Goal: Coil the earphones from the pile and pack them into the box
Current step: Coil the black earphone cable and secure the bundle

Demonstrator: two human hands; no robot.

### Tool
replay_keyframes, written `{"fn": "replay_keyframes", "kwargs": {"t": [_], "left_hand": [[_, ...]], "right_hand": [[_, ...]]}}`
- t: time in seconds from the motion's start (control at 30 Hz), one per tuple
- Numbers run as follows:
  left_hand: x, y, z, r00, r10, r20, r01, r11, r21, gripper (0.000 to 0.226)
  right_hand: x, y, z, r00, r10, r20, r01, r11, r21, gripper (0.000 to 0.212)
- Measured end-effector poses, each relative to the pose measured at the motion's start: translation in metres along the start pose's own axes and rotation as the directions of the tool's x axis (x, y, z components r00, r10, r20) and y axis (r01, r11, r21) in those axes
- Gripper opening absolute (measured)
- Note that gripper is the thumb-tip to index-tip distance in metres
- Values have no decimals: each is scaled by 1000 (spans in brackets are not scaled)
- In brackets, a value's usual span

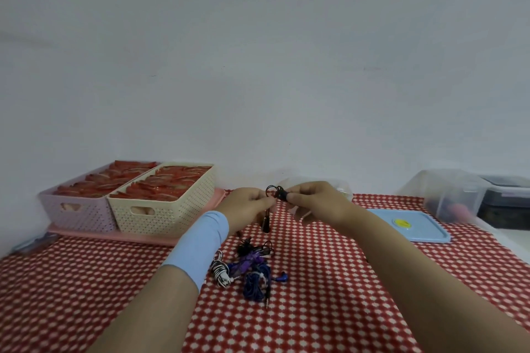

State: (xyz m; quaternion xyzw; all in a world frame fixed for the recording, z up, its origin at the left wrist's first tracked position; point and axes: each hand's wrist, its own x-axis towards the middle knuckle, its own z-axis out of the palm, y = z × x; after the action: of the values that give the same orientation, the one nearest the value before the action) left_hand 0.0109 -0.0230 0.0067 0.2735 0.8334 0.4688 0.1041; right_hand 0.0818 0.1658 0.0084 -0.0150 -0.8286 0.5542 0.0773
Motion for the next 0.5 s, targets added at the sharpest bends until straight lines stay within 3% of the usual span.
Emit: {"fn": "replay_keyframes", "kwargs": {"t": [0.1,0.3,0.43,0.5], "left_hand": [[1,15,16,995,-7,95,19,992,-123,7],[12,28,77,981,-9,193,26,996,-85,31],[15,29,117,954,-105,282,155,975,-160,36],[17,27,127,944,-153,291,185,979,-84,40]], "right_hand": [[-8,5,-19,997,6,-71,-13,996,-88,15],[-25,44,-69,980,66,-189,-129,930,-345,10],[-32,70,-84,975,90,-205,-183,849,-496,14],[-36,76,-86,978,95,-186,-183,820,-543,11]]}}
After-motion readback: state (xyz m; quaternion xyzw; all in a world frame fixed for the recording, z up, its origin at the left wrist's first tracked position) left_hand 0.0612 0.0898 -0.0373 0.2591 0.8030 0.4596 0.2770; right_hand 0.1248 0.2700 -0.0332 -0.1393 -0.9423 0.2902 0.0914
